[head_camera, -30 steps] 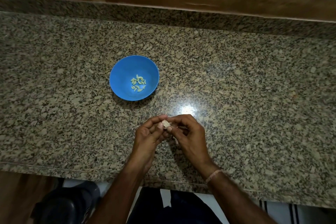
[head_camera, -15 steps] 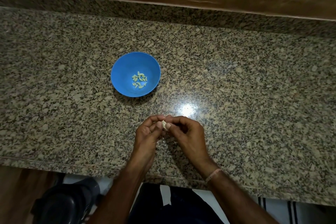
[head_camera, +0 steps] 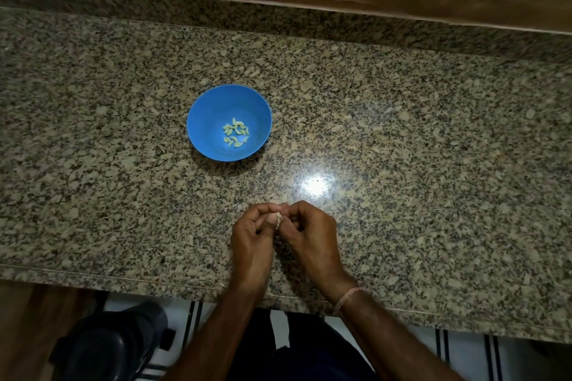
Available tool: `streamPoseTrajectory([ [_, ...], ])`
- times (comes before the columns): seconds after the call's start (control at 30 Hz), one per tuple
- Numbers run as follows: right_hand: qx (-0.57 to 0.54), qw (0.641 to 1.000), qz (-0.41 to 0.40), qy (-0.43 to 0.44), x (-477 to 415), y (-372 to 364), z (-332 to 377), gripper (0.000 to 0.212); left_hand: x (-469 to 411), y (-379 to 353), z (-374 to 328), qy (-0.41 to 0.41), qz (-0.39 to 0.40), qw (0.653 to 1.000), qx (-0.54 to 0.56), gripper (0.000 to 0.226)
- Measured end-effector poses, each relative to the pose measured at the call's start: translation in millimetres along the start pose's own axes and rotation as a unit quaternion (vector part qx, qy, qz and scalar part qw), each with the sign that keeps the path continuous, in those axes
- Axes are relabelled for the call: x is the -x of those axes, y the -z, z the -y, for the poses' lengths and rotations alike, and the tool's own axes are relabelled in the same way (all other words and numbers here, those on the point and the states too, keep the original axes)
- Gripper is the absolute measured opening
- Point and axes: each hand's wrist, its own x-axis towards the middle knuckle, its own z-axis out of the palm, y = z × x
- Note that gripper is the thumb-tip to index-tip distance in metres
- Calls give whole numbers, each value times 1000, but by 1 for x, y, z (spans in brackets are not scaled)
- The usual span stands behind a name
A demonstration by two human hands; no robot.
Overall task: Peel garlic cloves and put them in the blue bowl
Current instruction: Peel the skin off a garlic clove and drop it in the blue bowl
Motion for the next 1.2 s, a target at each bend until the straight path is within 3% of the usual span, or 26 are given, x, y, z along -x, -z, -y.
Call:
streamPoseTrajectory([
  [0.17,-78,996,27,-37,-1,5,-4,3,-3,-2,-1,12,22,999,24,19],
  [0.33,-319,929,44,-181,-1,8,-2,14,-10,-1,2,47,74,996,23,17],
  [0.53,-157,977,36,-138,-10,4,-10,16,-9,-5,5,77,29,997,11,20],
  [0.6,-165,974,35,-150,-14,7,-12,17,-14,-5,0,56,1,998,-23,18],
  [0.67,-222,956,33,-187,-15,11,-11,17,-25,-3,-4,-6,-10,992,-128,15],
  [0.77,-201,961,26,-190,-13,20,-16,14,-39,1,-9,-115,-9,949,-295,11],
  [0.87,-64,992,14,-106,-9,24,-23,13,-42,5,-8,-191,-13,903,-385,21],
  [0.97,60,998,27,-13,-2,29,-30,12,-27,8,-2,-233,-40,867,-439,36],
  [1.1,153,986,35,55,11,33,-34,12,3,19,19,-219,-38,876,-427,24],
  [1.2,145,989,30,28,18,32,-35,12,14,28,33,-197,-14,884,-423,21],
])
